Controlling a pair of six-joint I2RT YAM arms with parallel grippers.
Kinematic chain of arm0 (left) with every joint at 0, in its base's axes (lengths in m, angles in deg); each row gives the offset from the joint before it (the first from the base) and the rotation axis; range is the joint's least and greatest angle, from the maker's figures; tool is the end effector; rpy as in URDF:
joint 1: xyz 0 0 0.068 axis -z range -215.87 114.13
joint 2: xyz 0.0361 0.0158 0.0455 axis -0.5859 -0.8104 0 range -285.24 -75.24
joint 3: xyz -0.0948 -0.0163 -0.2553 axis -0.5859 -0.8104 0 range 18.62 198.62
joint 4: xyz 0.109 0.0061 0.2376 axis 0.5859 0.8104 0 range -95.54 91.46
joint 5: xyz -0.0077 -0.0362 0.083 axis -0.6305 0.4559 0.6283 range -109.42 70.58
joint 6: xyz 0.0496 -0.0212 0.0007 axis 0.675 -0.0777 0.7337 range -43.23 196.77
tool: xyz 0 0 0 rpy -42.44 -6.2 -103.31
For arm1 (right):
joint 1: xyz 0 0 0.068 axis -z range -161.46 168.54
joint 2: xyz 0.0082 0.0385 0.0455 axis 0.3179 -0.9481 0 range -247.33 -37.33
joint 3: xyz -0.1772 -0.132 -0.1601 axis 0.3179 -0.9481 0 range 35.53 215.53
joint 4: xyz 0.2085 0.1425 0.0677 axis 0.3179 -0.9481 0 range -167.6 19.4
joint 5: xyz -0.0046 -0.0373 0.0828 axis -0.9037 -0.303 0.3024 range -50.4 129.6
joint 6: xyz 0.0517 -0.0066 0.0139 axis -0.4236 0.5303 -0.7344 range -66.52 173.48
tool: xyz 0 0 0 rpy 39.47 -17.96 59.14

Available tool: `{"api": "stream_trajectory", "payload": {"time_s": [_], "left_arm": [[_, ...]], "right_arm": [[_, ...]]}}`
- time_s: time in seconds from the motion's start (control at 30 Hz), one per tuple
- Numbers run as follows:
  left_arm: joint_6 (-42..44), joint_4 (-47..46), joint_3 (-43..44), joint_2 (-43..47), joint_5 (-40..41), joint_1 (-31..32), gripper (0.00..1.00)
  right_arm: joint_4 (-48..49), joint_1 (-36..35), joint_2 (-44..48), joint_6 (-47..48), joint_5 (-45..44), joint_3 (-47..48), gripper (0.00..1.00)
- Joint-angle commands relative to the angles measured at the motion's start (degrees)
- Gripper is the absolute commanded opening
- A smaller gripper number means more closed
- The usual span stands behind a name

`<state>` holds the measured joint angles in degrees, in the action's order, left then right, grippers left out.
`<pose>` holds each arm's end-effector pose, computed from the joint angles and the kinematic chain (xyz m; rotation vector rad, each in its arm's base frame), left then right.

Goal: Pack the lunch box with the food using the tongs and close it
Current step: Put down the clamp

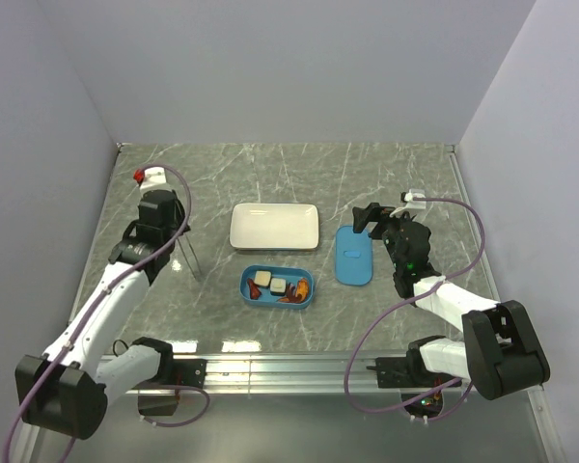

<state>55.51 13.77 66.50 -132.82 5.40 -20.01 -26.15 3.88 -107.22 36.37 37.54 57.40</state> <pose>0.2187 -0.0464 0.3026 -0.3551 1.9957 0.0426 0.2394 0.0613 0.2126 0.0631 1.6465 0.3950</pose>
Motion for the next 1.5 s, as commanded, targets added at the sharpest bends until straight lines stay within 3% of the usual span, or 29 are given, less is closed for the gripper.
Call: {"api": "stream_trajectory", "payload": {"time_s": [0.0,0.2,0.47,1.07,1.47], "left_arm": [[2.3,-4.5,1.5,-2.9,-7.9,-4.2,0.34],[3.9,-8.8,4.5,-12.4,-11.2,-8.3,0.34],[6.0,-11.3,10.6,-24.1,-12.0,-9.3,0.41],[6.0,-2.0,21.8,-45.9,-10.0,-9.3,0.41],[5.0,1.8,25.2,-50.9,-8.6,-9.0,0.47]], "right_arm": [[1.3,-0.2,-0.2,0.0,-0.1,2.7,0.98],[1.2,-0.2,0.0,0.0,0.0,2.7,0.98],[1.1,-0.1,-0.1,-0.1,0.0,2.9,0.98],[1.2,-0.2,0.1,0.0,0.1,2.7,0.98],[1.3,-0.2,0.1,0.0,0.0,2.5,0.98]]}}
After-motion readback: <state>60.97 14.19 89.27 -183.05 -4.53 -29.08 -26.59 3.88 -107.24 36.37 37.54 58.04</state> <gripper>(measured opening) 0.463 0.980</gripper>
